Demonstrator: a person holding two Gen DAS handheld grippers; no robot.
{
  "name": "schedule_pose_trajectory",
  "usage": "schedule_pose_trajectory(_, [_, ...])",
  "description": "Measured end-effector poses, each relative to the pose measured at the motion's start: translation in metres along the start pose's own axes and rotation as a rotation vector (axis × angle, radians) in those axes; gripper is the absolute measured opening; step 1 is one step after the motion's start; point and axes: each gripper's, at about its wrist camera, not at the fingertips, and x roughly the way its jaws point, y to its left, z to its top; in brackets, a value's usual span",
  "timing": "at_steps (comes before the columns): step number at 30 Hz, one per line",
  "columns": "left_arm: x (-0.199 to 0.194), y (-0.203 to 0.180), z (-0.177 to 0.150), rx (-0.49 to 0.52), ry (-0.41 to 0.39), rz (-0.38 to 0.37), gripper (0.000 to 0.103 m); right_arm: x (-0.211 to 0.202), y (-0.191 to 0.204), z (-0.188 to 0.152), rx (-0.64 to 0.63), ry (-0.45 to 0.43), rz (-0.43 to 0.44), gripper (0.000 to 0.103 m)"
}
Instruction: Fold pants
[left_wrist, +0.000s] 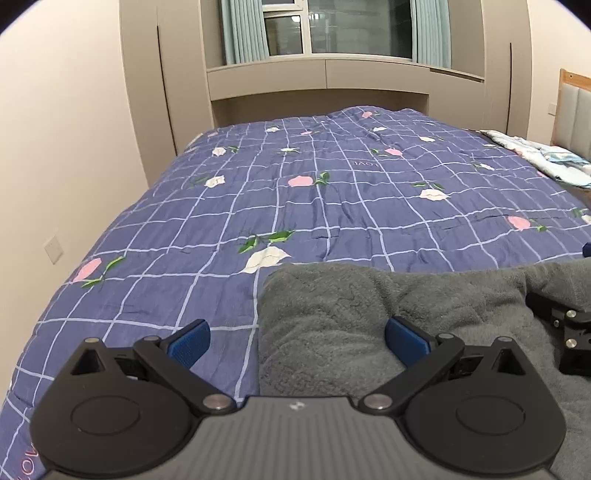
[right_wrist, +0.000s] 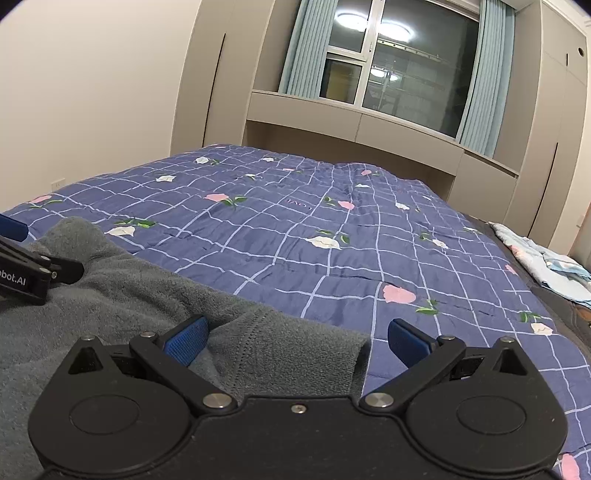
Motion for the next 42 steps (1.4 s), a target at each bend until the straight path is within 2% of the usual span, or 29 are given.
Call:
schedule_pose_trajectory(4, [-0.019, 0.013, 0.005, -0.031, 0.029, -0.041, 0.102, -0.015, -0.001, 0.006, 0.011, -0.021, 0.009, 0.102])
schedule_pose_trajectory(6, [-0.036, 0.016, 0.002, -0.037, 0.017, -0.063, 0.102, -0.032, 0.000, 0.008, 0.030, -0.051, 0.005, 0.102])
schedule_pose_trajectory(11, [-0.074, 0.009, -0.021, 0.016, -0.009, -0.164, 0.103, -0.082, 0.010, 0.004, 0.092, -0.117, 0.080, 0.103])
schedule_pose_trajectory(15, [-0.078, 0.000, -0.044, 0.024, 0.015, -0.140, 0.102, -0.104, 0.029, -0.008, 0.052, -0.109, 0.081, 0.102])
schedule_pose_trajectory(19, [-0.078, 0.002, -0.055, -0.003, 0.041, -0.145, 0.103, -0.098, 0.042, -0.034, 0.012, -0.006, 0.047, 0.102])
schedule_pose_trajectory(21, [-0.078, 0.006, -0.060, -0.041, 0.051, -0.162, 0.103, -0.097, 0.039, -0.044, 0.051, -0.008, 0.054, 0.102])
schedule_pose_trajectory(24, [-0.088, 0.018, -0.057, -0.085, 0.071, -0.187, 0.102, -0.098, 0.036, -0.039, 0.086, 0.012, 0.058, 0.102])
schedule_pose_trajectory(28, [-0.104, 0.034, -0.060, -0.140, 0.050, -0.163, 0.102, -0.116, 0.038, -0.036, 0.110, -0.036, 0.020, 0.103])
schedule_pose_trajectory(30, [-0.105, 0.037, -0.065, -0.160, 0.065, -0.156, 0.102, -0.124, 0.037, -0.041, 0.142, -0.051, 0.007, 0.103])
schedule_pose_trajectory(34, [-0.098, 0.035, -0.079, -0.176, 0.104, -0.149, 0.103, -0.126, 0.037, -0.056, 0.249, 0.021, -0.017, 0.103])
schedule_pose_trajectory(37, [-0.094, 0.038, -0.086, -0.219, 0.116, -0.162, 0.103, -0.124, 0.039, -0.070, 0.275, 0.035, -0.030, 0.103])
schedule_pose_trajectory(42, [-0.094, 0.035, -0.089, -0.265, 0.127, -0.154, 0.103, -0.114, 0.029, -0.075, 0.338, 0.060, 0.014, 0.103])
